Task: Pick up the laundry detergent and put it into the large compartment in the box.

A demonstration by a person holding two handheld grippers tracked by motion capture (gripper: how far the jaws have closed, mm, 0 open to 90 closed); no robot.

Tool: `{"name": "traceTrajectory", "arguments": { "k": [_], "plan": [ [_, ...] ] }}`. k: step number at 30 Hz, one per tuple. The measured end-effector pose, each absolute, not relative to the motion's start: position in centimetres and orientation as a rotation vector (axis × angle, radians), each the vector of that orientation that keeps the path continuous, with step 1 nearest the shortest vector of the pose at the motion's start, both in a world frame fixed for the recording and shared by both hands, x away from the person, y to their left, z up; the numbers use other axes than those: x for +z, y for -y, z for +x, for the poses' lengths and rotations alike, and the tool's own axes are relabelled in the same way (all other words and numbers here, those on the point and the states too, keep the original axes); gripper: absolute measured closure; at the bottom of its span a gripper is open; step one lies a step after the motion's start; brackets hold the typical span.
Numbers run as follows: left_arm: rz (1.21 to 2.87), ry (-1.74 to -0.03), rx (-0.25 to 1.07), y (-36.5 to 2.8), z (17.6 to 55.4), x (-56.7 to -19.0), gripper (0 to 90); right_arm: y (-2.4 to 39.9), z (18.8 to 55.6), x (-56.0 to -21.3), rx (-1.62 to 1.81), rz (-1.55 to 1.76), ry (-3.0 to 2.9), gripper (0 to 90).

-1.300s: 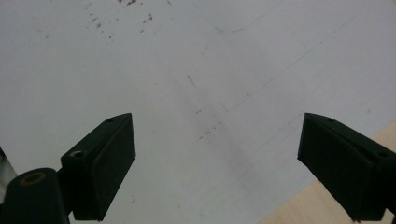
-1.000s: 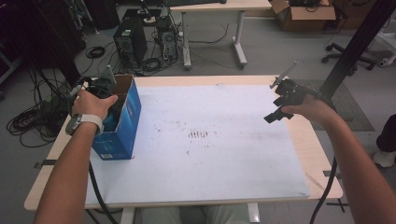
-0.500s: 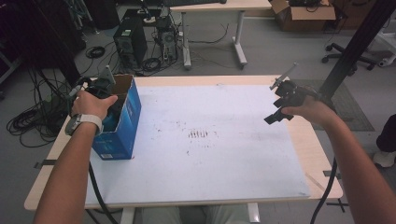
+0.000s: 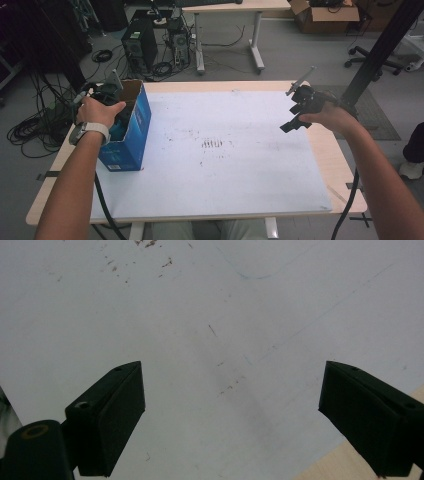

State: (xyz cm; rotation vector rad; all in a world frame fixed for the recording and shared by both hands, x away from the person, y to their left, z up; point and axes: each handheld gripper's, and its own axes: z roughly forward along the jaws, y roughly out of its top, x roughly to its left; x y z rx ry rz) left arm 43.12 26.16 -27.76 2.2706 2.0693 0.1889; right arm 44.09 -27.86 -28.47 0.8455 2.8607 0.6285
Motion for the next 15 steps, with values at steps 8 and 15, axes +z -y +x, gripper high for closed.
{"name": "traceTrajectory", "arguments": {
  "k": [8, 15],
  "plan": [
    [2.261, -2.052, 0.227, -26.1, 42.9, -26.7, 28.9, 28.0, 43.9, -28.3, 0.631, 0.845, -2.860, 11.1],
    [2.229, -2.048, 0.256, -26.2, 42.6, -25.1, 27.1, 28.1, 43.7, -28.2, 0.634, 0.845, -2.858, 11.1]
  ]
}}
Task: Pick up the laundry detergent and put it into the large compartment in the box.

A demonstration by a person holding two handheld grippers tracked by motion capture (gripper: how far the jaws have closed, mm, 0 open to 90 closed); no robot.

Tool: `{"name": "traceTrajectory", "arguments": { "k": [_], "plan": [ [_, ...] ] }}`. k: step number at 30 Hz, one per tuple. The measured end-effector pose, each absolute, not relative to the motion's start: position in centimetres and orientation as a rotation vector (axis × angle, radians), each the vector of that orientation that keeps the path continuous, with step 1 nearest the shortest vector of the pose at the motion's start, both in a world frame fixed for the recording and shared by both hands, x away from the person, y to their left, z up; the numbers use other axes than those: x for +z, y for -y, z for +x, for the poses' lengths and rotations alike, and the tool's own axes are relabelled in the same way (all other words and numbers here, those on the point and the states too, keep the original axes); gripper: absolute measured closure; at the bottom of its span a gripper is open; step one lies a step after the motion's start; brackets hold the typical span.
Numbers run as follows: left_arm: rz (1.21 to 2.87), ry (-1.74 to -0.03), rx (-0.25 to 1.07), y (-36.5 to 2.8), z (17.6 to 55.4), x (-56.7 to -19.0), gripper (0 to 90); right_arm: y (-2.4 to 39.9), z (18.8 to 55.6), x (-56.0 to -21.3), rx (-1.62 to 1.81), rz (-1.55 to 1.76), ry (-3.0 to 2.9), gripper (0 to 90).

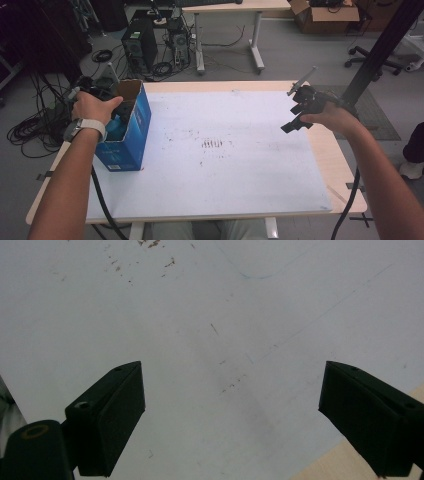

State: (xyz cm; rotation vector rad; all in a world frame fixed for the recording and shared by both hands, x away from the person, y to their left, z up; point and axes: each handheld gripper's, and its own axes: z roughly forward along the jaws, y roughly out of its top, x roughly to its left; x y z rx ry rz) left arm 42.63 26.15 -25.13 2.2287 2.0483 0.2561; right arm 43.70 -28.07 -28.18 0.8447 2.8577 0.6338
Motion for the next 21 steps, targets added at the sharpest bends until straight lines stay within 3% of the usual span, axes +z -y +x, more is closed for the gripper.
{"name": "traceTrajectory", "arguments": {
  "k": [11, 21],
  "plan": [
    [2.259, -1.932, 0.287, -24.8, 41.8, -20.5, 25.7, 28.4, 43.5, -27.9, 0.640, 0.851, -2.849, 11.1],
    [2.343, -1.697, 0.321, -20.9, 39.3, -16.9, 25.5, 28.5, 43.2, -27.9, 0.643, 0.848, -2.846, 11.1]
  ]
}}
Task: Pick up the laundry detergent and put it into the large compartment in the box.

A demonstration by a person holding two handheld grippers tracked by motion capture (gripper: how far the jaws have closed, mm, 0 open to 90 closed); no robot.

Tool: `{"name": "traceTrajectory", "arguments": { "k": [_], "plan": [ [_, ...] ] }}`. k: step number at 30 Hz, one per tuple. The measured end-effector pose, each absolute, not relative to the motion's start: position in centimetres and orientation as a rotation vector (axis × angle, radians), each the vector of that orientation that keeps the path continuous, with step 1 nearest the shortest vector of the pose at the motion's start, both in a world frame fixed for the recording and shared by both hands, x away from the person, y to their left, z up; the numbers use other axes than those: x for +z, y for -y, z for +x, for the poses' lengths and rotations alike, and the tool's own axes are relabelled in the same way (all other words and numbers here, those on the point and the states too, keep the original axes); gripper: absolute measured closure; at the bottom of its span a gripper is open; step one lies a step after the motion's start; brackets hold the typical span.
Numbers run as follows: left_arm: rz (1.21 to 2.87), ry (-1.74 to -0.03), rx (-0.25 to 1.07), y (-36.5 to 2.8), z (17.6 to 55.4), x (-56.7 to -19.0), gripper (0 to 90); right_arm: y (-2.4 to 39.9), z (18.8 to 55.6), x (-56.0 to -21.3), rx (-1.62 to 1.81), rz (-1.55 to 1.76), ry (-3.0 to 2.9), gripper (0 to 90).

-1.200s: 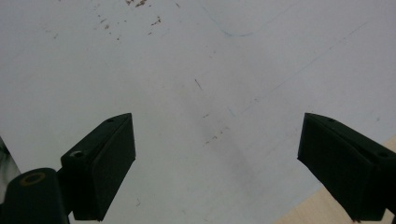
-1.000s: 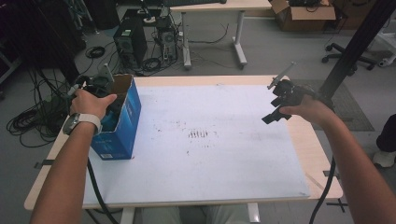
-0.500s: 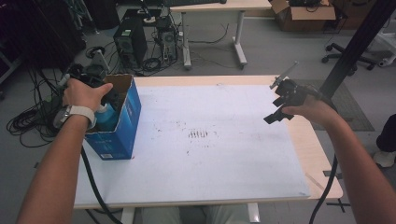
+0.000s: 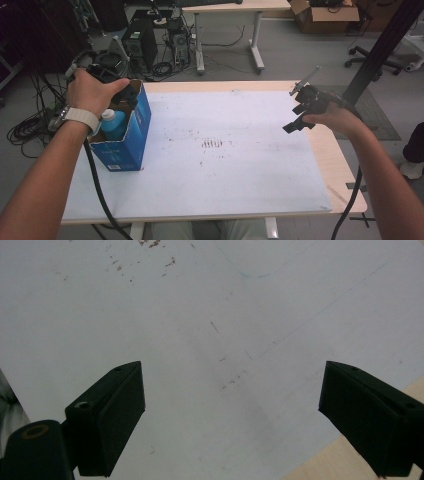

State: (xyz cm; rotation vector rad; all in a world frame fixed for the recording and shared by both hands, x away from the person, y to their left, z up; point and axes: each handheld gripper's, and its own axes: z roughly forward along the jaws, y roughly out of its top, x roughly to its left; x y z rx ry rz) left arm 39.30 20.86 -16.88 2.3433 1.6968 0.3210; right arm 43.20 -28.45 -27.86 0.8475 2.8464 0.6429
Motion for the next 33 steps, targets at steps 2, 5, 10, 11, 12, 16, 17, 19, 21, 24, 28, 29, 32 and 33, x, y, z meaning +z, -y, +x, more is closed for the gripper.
{"name": "traceTrajectory", "arguments": {
  "k": [2, 5, 10, 11, 12, 16, 17, 19, 21, 24, 28, 29, 32, 33],
  "plan": [
    [2.364, -1.657, 0.321, -20.2, 38.7, -16.3, 24.6, 28.6, 43.1, -27.9, 0.642, 0.850, -2.845, 11.1],
    [2.394, -1.599, 0.322, -19.1, 37.9, -15.7, 19.9, 28.8, 42.9, -27.8, 0.644, 0.855, -2.841, 11.1],
    [2.436, -1.518, 0.304, -17.4, 37.0, -15.3, 9.9, 28.8, 42.8, -27.7, 0.646, 0.854, -2.838, 11.1],
    [2.439, -1.507, 0.298, -17.1, 36.9, -15.3, 6.3, 28.8, 42.7, -27.6, 0.645, 0.855, -2.837, 11.1],
    [2.439, -1.495, 0.295, -16.9, 36.8, -15.3, 6.1, 28.8, 42.7, -27.6, 0.645, 0.852, -2.837, 11.1],
    [2.451, -1.460, 0.290, -16.0, 36.5, -15.1, 5.1, 28.8, 42.4, -27.5, 0.641, 0.849, -2.839, 11.1],
    [2.450, -1.455, 0.287, -15.7, 36.4, -15.0, 4.8, 28.8, 42.3, -27.5, 0.642, 0.848, -2.839, 11.1],
    [2.462, -1.439, 0.286, -15.3, 36.2, -14.9, 4.7, 28.9, 42.2, -27.4, 0.644, 0.850, -2.836, 11.1],
    [2.468, -1.428, 0.290, -14.8, 35.9, -14.8, 4.6, 29.0, 42.1, -27.3, 0.652, 0.848, -2.832, 11.1],
    [2.484, -1.402, 0.282, -13.9, 35.4, -14.7, 4.6, 29.0, 42.0, -27.3, 0.653, 0.842, -2.834, 11.1],
    [2.504, -1.359, 0.277, -12.8, 34.9, -14.8, 4.6, 29.1, 42.1, -27.3, 0.654, 0.842, -2.836, 11.1],
    [2.508, -1.346, 0.269, -12.5, 34.9, -14.9, 4.6, 29.1, 42.1, -27.4, 0.655, 0.842, -2.835, 11.0],
    [2.518, -1.331, 0.248, -11.9, 34.9, -15.4, 4.6, 29.0, 42.2, -27.6, 0.651, 0.834, -2.842, 10.9],
    [2.520, -1.331, 0.244, -11.8, 34.9, -15.5, 4.5, 28.9, 42.2, -27.6, 0.656, 0.836, -2.841, 10.7]
  ]
}}
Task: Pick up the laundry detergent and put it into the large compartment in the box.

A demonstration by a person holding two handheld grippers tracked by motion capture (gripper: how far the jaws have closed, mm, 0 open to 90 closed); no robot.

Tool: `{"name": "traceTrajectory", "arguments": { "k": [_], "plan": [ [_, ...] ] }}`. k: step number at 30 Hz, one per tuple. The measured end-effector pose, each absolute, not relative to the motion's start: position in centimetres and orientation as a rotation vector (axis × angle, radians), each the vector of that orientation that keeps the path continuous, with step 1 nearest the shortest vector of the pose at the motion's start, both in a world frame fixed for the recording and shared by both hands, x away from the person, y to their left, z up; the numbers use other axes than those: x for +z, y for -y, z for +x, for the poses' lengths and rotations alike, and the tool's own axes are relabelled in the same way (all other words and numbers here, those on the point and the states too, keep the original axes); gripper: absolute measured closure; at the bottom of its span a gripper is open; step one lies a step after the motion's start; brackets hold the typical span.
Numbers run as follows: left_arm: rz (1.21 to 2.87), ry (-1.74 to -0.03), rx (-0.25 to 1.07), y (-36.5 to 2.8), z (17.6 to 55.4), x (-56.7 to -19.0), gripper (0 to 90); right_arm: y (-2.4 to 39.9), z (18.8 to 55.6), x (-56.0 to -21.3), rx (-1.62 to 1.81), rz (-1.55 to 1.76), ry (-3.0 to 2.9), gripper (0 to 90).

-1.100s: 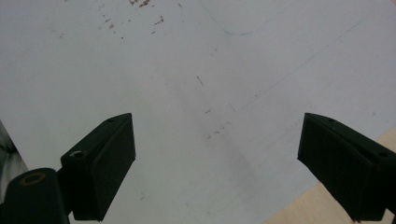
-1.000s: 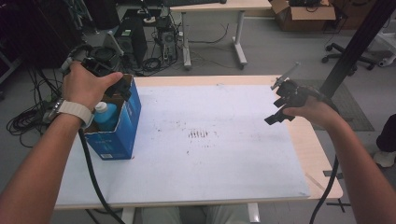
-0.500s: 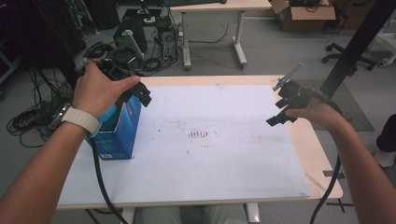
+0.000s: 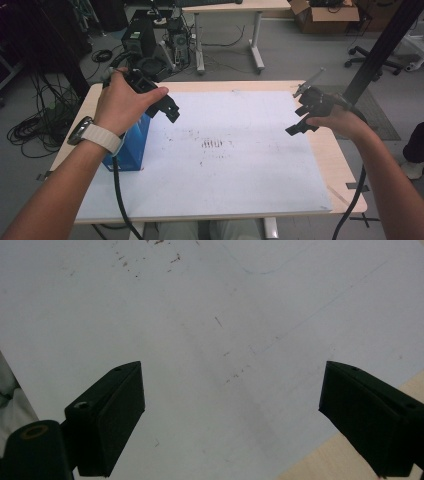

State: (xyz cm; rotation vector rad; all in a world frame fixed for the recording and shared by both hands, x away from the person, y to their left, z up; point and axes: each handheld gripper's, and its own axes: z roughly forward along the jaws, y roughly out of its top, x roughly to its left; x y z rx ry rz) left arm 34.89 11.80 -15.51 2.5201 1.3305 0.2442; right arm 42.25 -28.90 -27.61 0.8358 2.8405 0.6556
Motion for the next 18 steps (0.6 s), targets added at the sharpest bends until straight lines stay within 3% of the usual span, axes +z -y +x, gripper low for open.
{"name": "traceTrajectory", "arguments": {
  "k": [18],
  "plan": [
    [2.530, -1.304, 0.229, -10.6, 35.3, -16.1, 4.8, 29.0, 42.0, -27.8, 0.663, 0.833, -2.846, 10.6]
  ]
}}
